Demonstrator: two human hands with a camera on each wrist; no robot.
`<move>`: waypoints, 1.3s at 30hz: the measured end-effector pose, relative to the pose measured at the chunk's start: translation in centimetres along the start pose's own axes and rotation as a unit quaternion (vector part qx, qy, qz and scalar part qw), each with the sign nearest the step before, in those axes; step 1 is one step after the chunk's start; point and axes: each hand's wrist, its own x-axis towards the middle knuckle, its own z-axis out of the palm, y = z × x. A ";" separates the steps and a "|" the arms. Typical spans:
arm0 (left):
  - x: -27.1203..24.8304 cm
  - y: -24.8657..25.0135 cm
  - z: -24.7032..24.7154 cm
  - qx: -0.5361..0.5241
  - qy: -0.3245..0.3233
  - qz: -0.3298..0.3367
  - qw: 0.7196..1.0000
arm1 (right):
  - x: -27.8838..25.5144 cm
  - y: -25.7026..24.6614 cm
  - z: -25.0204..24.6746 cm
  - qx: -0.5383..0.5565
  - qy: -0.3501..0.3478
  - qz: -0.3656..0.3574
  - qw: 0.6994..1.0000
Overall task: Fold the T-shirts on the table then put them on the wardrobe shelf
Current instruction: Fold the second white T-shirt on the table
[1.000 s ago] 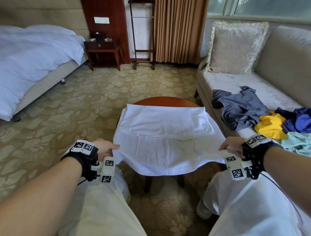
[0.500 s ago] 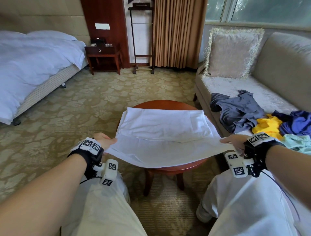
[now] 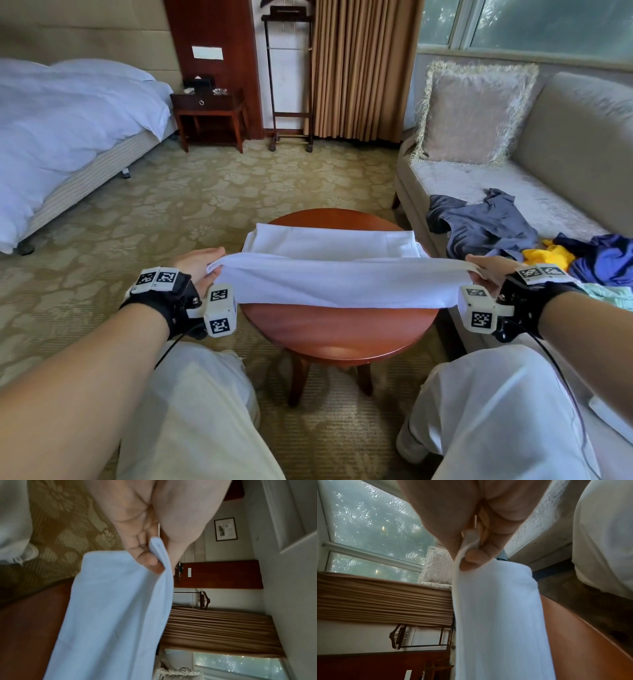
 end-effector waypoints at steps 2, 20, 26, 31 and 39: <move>0.5 1.2 0.6 -0.066 -0.016 -0.014 0.998 | 0.5 -0.3 0.2 0.041 0.001 -0.009 0.999; 11.5 4.2 5.4 -0.045 0.035 0.031 0.998 | 12.6 -4.8 3.5 -0.039 -0.011 -0.080 0.996; 15.5 4.7 6.6 0.063 0.068 0.044 0.995 | 16.9 -4.2 5.4 -0.101 0.026 -0.075 0.992; 19.0 4.3 7.8 0.122 0.076 0.044 0.989 | 19.0 -4.1 6.2 -0.317 0.069 -0.084 0.942; 22.8 2.2 10.0 0.093 0.065 0.036 0.993 | 26.5 -2.9 7.7 -0.355 0.021 -0.062 0.933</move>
